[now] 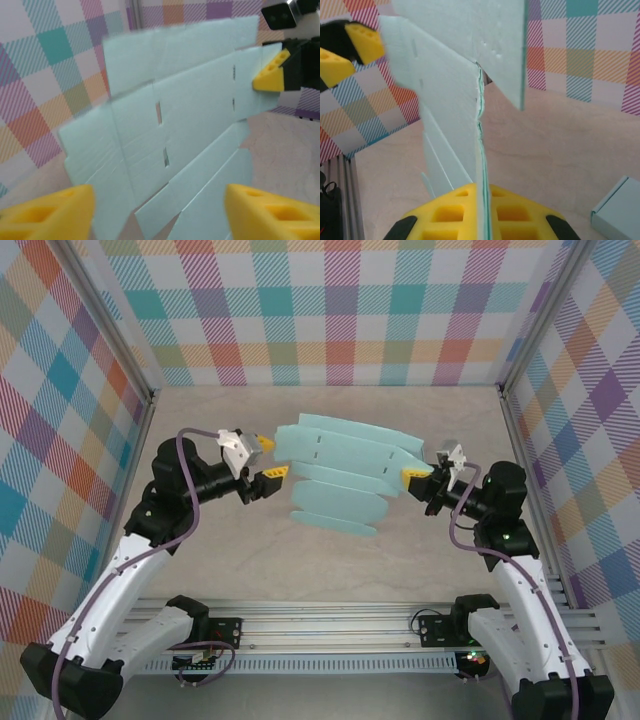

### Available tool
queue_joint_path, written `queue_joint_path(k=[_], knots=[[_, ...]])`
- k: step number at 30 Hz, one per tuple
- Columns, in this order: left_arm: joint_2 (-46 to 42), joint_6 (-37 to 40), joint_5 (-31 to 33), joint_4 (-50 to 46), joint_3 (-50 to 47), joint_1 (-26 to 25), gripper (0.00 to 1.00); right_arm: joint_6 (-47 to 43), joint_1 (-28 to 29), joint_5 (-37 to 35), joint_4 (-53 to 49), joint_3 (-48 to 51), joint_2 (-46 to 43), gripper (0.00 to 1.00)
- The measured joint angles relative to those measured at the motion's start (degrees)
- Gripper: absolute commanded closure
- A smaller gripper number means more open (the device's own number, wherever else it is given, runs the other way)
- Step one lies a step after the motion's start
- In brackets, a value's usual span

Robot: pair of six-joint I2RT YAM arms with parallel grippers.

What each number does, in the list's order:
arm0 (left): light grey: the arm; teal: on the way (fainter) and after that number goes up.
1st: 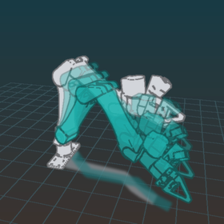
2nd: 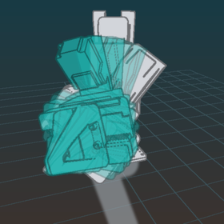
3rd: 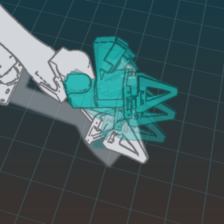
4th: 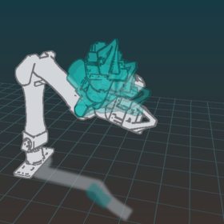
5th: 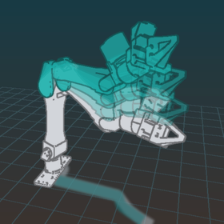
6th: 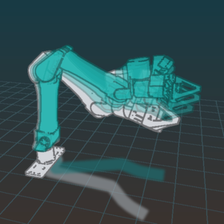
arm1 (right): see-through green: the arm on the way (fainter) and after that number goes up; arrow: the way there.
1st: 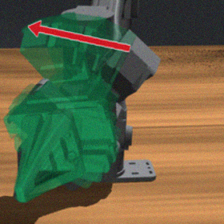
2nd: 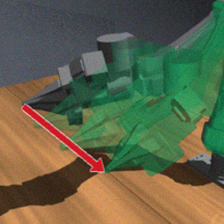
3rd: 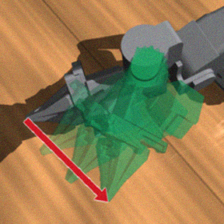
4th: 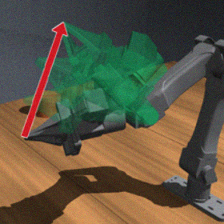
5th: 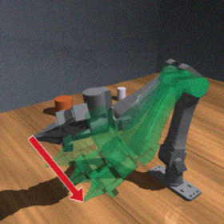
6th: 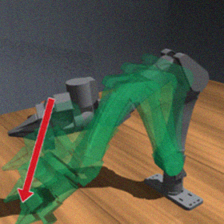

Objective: Fold the paper box

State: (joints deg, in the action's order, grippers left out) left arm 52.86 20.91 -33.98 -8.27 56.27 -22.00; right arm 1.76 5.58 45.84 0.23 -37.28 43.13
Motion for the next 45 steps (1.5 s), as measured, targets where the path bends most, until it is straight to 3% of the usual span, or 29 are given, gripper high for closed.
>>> queue_joint_path(k=[1,7,18,26,33,38,45], knots=[[0.39,0.28,0.79,-0.26,1.42,0.00,0.00,-0.63,0.00,0.55,-0.90,-0.11,0.00,1.00],[3.30,4.55,2.84,-0.94,9.68,0.00,0.00,-3.85,0.90,3.78,-5.86,-2.69,0.72,1.00],[18.93,17.92,-6.16,-7.45,26.34,0.00,0.00,-12.00,7.78,6.71,-16.59,-10.97,5.68,1.00],[21.75,29.14,-8.46,-17.90,30.16,0.00,0.00,-17.70,15.80,5.60,-26.34,-20.17,11.76,1.00],[21.46,36.92,-8.41,-26.60,31.54,0.00,0.10,-19.96,18.12,5.68,-29.55,-22.69,13.68,1.00],[22.56,40.74,-8.48,-32.52,35.47,0.00,0.27,-20.65,18.84,5.84,-30.16,-23.28,14.14,1.00],[23.56,43.78,-8.46,-36.89,36.41,0.00,0.27,-20.70,18.91,5.84,-30.51,-23.28,14.14,1.00]])
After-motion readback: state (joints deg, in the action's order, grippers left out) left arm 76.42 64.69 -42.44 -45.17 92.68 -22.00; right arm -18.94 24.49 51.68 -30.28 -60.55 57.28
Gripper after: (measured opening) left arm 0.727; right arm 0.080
